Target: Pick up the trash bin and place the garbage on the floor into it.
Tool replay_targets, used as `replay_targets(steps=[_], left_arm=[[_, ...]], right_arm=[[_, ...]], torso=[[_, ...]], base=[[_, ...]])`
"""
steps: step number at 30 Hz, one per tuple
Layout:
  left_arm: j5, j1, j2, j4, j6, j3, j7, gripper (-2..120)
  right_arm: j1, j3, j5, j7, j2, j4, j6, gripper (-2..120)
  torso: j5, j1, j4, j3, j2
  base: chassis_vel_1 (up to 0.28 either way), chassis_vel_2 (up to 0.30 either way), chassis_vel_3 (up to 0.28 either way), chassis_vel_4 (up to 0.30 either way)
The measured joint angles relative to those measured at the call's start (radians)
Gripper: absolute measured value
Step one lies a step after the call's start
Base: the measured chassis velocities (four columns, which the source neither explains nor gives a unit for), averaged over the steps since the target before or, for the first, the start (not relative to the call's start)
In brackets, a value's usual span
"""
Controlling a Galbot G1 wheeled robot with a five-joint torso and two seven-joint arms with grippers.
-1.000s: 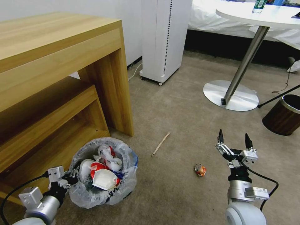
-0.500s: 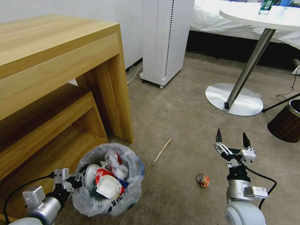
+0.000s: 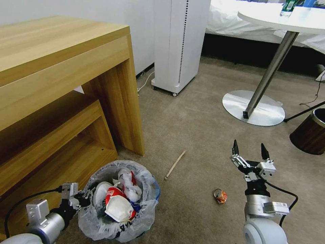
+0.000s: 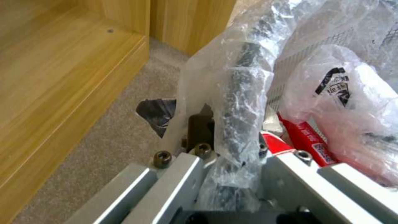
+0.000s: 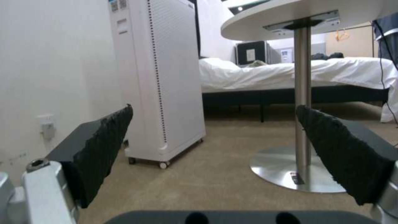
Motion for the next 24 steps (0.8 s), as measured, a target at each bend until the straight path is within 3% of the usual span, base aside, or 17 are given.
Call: replay_targets(steps=[14,24], left_arm=[[0.014,-0.009,-0.009,0.023,-0.01,0.014,0.0,1],[0.023,-0.013,-0.017,0.033,-0.014,0.02,0.002,1]], right_arm=[[-0.002,-0.011,-0.015,0.005,0.009,-0.007,-0.004,100],[0.002,-0.046,0.071,0.077,-0.013,-0.008,-0.077,100]], torso=[[-0.0001,0.0,0.0,0.0,0.0],[0.0,0.0,0.0,0.0,0.0]], base=[[-0.099,0.113,0.098,-0.107],[-0.031,0.022,0.026,-0.024]])
